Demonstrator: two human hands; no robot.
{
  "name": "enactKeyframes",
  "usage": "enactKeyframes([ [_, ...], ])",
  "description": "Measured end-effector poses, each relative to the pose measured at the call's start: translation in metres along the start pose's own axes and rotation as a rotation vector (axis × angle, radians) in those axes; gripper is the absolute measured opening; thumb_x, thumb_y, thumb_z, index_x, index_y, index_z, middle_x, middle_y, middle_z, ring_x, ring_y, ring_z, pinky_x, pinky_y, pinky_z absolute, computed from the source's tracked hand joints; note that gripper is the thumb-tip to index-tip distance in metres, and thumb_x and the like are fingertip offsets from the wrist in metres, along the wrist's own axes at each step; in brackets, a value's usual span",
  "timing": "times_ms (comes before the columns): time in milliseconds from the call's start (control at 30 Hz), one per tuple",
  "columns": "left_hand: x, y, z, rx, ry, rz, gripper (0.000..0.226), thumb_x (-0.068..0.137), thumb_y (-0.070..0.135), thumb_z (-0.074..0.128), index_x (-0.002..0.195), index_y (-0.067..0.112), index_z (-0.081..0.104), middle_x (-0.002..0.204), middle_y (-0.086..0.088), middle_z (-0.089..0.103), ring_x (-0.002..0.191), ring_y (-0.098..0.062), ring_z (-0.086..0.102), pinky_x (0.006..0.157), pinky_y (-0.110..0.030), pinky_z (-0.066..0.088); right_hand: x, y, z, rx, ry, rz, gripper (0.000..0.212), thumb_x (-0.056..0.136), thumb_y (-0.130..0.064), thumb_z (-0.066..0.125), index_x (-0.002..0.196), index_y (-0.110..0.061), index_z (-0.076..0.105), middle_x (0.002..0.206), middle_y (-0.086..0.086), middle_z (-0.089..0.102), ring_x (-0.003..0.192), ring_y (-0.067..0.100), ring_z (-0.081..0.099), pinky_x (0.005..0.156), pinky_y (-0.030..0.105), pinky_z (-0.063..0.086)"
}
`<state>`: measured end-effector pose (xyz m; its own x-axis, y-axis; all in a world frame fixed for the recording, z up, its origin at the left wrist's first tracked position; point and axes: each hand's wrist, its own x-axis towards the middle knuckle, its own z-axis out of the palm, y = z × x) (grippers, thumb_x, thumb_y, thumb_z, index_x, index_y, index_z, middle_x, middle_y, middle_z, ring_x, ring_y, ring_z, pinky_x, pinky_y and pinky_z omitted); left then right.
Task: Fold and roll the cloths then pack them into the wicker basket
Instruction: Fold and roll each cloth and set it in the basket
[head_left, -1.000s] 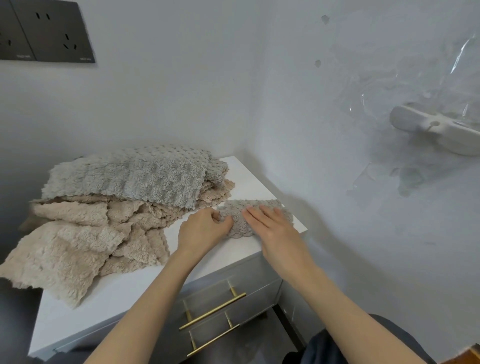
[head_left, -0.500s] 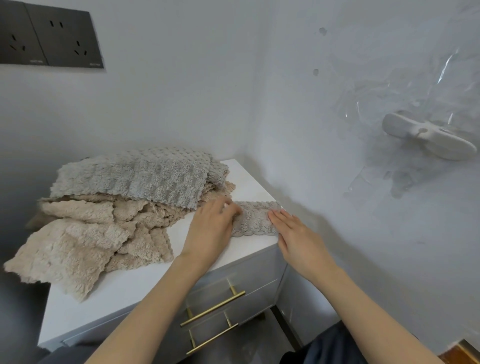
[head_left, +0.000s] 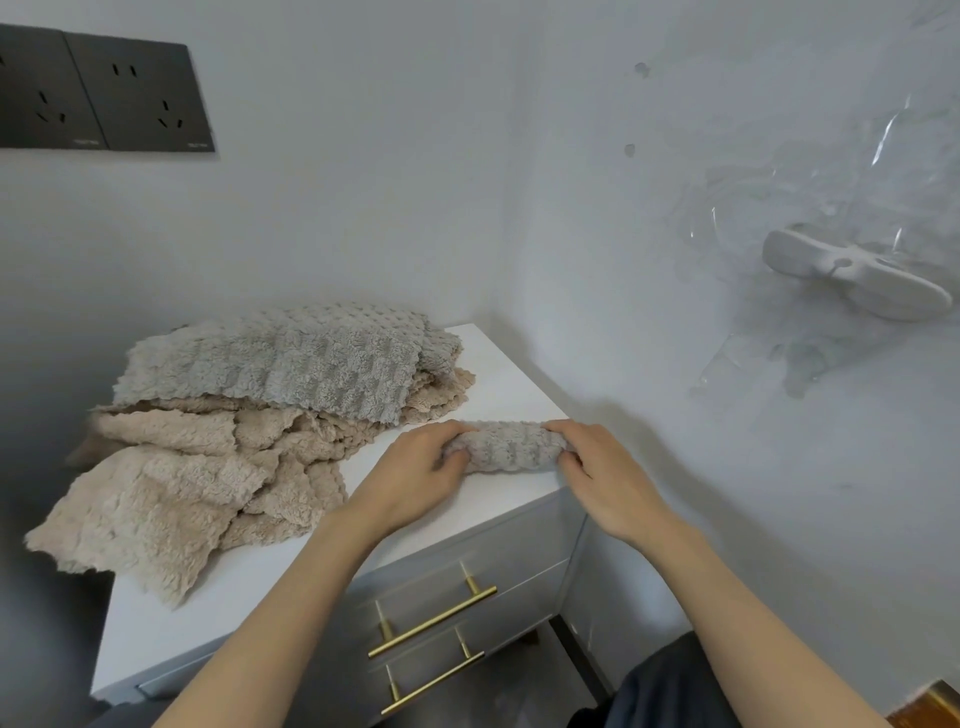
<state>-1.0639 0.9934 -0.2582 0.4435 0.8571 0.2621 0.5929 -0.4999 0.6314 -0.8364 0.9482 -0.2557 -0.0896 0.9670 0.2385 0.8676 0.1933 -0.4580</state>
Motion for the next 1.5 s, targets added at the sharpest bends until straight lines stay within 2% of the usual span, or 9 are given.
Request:
enactKeyframes([
  [133,0.003,0.001,-0.004,-0.132,-0.059,-0.109,0.023,0.098,0.027,0.047,0.08,0.015,0.056,0.067,0.0,0.053,0.061,-0.012,0.046,0.063,-0.033,0.036,0.002,-0.001,-0.004,0.071,-0.093,0.034,0.043,0.102,-0.015,0.028,0.142,-0.029,0.039,0.133,-0.002,0.051,0.124,0.018,0.041,0.107,0.041,0.03],
  [267,0.008,0.003,-0.003,-0.113,-0.058,-0.176,0.036,0.1,0.027,0.043,0.065,0.021,0.04,0.058,0.005,0.039,0.055,-0.012,0.035,0.057,-0.03,0.026,0.011,0.0,-0.002,0.2,-0.124,0.115,0.043,0.104,-0.022,0.028,0.146,-0.029,0.035,0.143,-0.004,0.044,0.135,0.015,0.036,0.113,0.038,0.025],
  [533,0.017,0.007,0.001,0.105,-0.041,-0.208,0.037,0.102,0.027,0.037,0.065,0.029,0.031,0.076,-0.018,0.05,0.08,-0.036,0.048,0.064,-0.035,0.028,0.033,0.007,0.008,-0.067,-0.23,0.257,0.034,0.098,-0.02,0.025,0.125,-0.024,0.045,0.115,0.009,0.052,0.112,0.032,0.042,0.098,0.044,0.035],
  [733,0.018,0.004,-0.006,0.178,-0.181,-0.199,0.03,0.102,0.027,0.038,0.074,0.017,0.038,0.065,0.003,0.042,0.059,-0.009,0.037,0.052,-0.026,0.024,0.034,0.002,0.003,-0.032,-0.303,0.318,0.015,0.095,-0.023,0.032,0.085,-0.021,0.043,0.093,0.004,0.045,0.098,0.026,0.037,0.094,0.041,0.035],
  [833,0.019,0.005,-0.009,0.219,-0.267,-0.203,0.024,0.102,0.025,0.04,0.08,0.013,0.041,0.069,0.004,0.043,0.063,-0.01,0.04,0.055,-0.028,0.026,0.035,0.002,-0.003,-0.009,-0.346,0.298,0.023,0.094,-0.021,0.036,0.071,-0.021,0.034,0.077,-0.002,0.041,0.091,0.025,0.036,0.085,0.038,0.036],
  [933,0.019,0.006,-0.011,0.236,-0.308,-0.216,0.021,0.101,0.024,0.04,0.086,0.01,0.044,0.073,0.003,0.043,0.076,-0.019,0.045,0.065,-0.03,0.029,0.034,0.002,-0.006,0.0,-0.355,0.289,0.026,0.094,-0.02,0.039,0.069,-0.019,0.035,0.074,-0.001,0.039,0.089,0.024,0.035,0.07,0.033,0.03],
  [1200,0.014,0.006,-0.007,0.23,-0.25,-0.192,0.034,0.101,0.019,0.04,0.068,0.019,0.033,0.074,-0.002,0.039,0.08,-0.024,0.038,0.069,-0.032,0.023,0.024,-0.014,-0.006,-0.089,-0.264,0.244,0.014,0.092,-0.025,0.039,0.083,-0.015,0.042,0.085,0.0,0.044,0.099,0.024,0.036,0.081,0.038,0.035],
  [1333,0.006,0.01,-0.001,0.152,-0.167,-0.192,0.034,0.101,0.017,0.038,0.068,0.02,0.029,0.073,0.0,0.035,0.078,-0.022,0.034,0.066,-0.033,0.024,0.019,-0.02,-0.011,-0.105,-0.195,0.215,0.017,0.091,-0.028,0.042,0.097,-0.014,0.049,0.085,0.004,0.055,0.094,0.028,0.047,0.074,0.034,0.033],
  [1500,-0.005,0.025,-0.004,-0.082,-0.1,-0.176,0.026,0.102,0.018,0.036,0.077,0.02,0.036,0.07,0.001,0.042,0.061,-0.011,0.036,0.051,-0.02,0.029,0.004,-0.025,-0.026,0.077,-0.117,0.22,0.014,0.087,-0.03,0.049,0.094,-0.018,0.048,0.081,0.003,0.059,0.077,0.023,0.052,0.062,0.032,0.035],
])
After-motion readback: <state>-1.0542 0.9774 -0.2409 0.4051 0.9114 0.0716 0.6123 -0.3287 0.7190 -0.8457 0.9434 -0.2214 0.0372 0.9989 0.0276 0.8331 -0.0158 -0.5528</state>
